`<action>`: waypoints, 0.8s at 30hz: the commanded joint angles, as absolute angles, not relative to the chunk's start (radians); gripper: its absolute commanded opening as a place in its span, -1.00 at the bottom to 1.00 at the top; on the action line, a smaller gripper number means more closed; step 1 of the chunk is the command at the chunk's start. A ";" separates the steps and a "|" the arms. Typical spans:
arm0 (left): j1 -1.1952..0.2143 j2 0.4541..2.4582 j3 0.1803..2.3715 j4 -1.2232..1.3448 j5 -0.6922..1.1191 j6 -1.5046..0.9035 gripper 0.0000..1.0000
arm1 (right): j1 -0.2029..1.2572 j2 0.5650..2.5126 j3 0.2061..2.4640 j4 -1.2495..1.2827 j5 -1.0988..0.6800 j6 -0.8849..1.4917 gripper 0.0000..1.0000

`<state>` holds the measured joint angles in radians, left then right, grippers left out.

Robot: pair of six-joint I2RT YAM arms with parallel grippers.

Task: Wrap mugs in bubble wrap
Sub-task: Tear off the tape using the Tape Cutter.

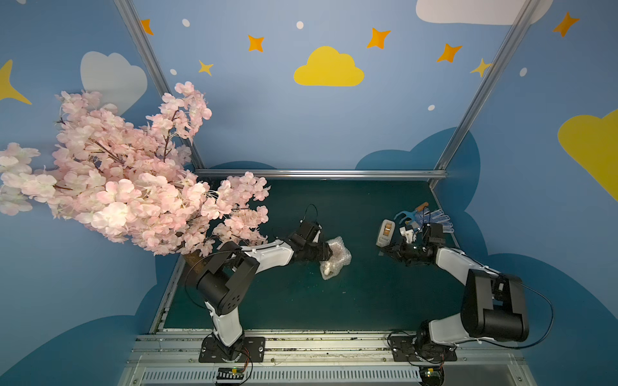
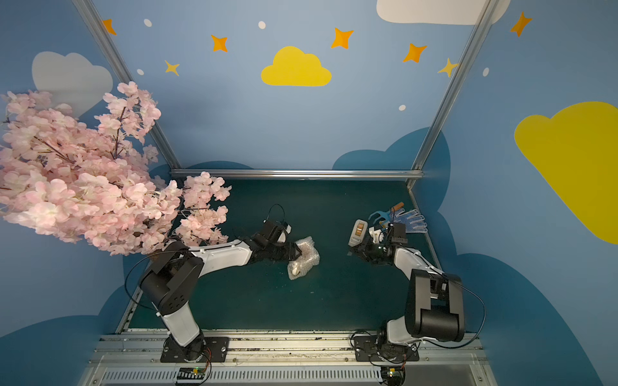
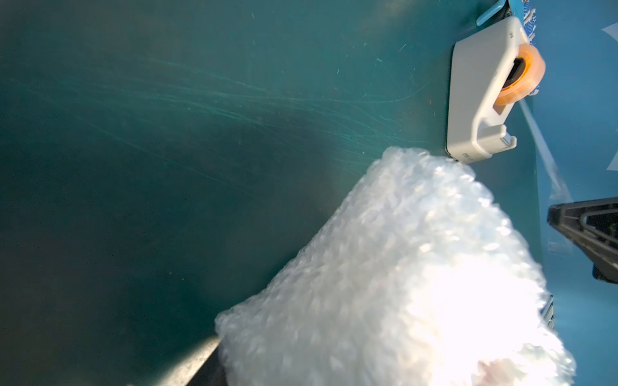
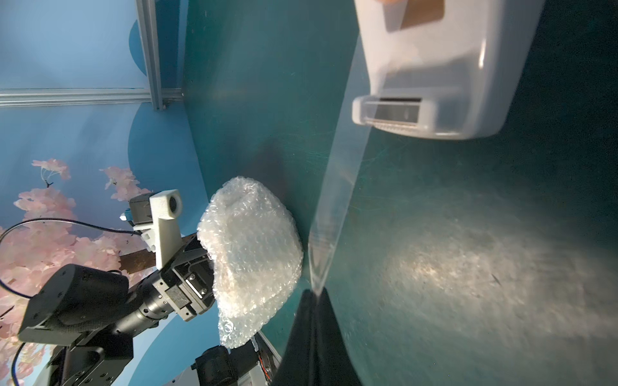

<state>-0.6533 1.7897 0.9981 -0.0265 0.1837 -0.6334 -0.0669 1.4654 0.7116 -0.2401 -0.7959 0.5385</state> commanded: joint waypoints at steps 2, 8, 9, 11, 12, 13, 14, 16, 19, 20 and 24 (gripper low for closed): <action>-0.667 1.825 0.966 -0.085 0.169 -0.623 0.21 | -0.048 1.490 0.692 -0.292 -0.814 0.511 -1.00; -0.668 1.821 0.966 -0.090 0.166 -0.623 0.21 | -0.038 1.538 0.693 -0.289 -0.776 0.494 -1.00; -0.669 1.822 0.968 -0.092 0.166 -0.623 0.21 | -0.036 1.544 0.693 -0.292 -0.771 0.490 -1.00; -0.669 1.822 0.968 -0.092 0.166 -0.623 0.21 | -0.031 1.555 0.693 -0.305 -0.749 0.481 -1.00; -0.669 1.822 0.968 -0.092 0.166 -0.621 0.21 | -0.030 1.560 0.693 -0.309 -0.741 0.478 -1.00; -0.669 1.821 0.968 -0.093 0.166 -0.621 0.21 | -0.028 1.565 0.693 -0.313 -0.731 0.476 -1.00; -0.670 1.822 0.967 -0.094 0.166 -0.621 0.21 | -0.028 1.571 0.693 -0.315 -0.721 0.474 -1.00; -0.669 1.822 0.966 -0.094 0.166 -0.621 0.21 | -0.023 1.583 0.696 -0.322 -0.701 0.469 -1.00; -0.669 1.822 0.965 -0.091 0.164 -0.621 0.21 | -0.011 1.607 0.710 -0.342 -0.658 0.460 -1.00; -0.669 1.821 0.965 -0.092 0.164 -0.623 0.20 | -0.005 1.614 0.717 -0.353 -0.637 0.455 -1.00; -0.669 1.820 0.963 -0.092 0.165 -0.623 0.20 | 0.015 1.627 0.745 -0.392 -0.580 0.446 -1.00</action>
<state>-0.6556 1.7897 0.9981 -0.0261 0.1829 -0.6338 -0.0090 1.6089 0.7345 -0.2642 -0.6277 0.4690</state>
